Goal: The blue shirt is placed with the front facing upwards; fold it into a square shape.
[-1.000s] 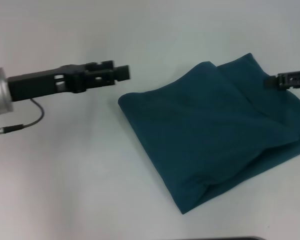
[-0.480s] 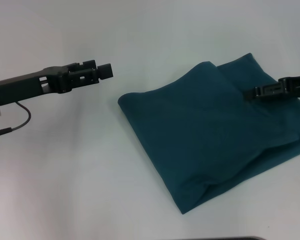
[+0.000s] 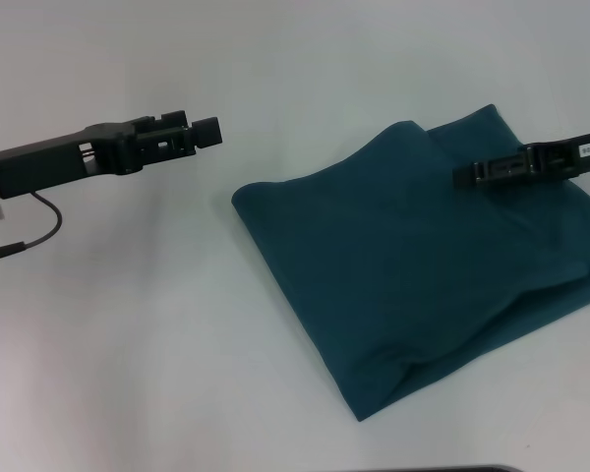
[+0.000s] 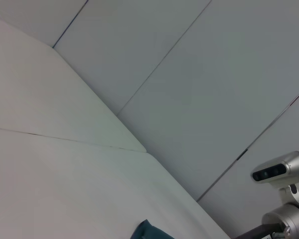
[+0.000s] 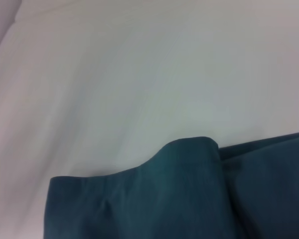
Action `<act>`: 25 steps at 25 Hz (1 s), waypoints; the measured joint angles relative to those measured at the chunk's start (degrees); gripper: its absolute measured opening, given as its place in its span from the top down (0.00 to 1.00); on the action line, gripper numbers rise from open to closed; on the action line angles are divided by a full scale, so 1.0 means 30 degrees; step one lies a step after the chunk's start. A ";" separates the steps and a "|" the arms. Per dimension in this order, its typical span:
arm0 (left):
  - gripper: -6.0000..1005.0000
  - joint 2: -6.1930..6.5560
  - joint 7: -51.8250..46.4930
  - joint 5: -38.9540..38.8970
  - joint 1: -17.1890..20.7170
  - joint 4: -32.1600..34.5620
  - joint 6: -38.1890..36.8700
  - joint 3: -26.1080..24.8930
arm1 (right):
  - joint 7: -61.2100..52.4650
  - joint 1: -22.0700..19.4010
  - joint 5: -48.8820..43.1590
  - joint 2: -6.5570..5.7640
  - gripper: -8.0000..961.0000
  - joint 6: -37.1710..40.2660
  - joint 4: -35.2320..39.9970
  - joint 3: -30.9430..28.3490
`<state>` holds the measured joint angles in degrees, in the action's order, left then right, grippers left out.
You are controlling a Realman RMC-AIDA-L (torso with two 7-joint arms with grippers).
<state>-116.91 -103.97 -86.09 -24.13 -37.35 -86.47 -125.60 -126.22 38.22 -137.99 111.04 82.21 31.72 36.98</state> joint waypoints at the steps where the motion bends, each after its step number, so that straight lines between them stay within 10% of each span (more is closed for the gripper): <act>1: 0.05 0.0001 0.0000 0.0001 -0.0013 0.0000 0.0022 -0.0001 | 0.0000 0.0000 0.0000 0.0000 0.03 0.0000 0.0000 0.0000; 16: 0.05 -0.0017 0.0000 -0.0009 -0.0273 0.0194 0.0496 0.0001 | -0.0082 0.0563 -0.0108 0.0511 0.06 -0.0932 0.0000 0.1097; 25: 0.05 0.0006 0.0000 0.0001 -0.0421 0.0233 0.0763 0.0037 | -0.0115 0.0677 -0.0117 0.0515 0.39 -0.1366 0.0002 0.1212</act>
<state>-116.89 -103.97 -86.08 -25.39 -36.65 -84.18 -125.49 -126.56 40.25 -138.34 112.59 78.11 31.73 40.62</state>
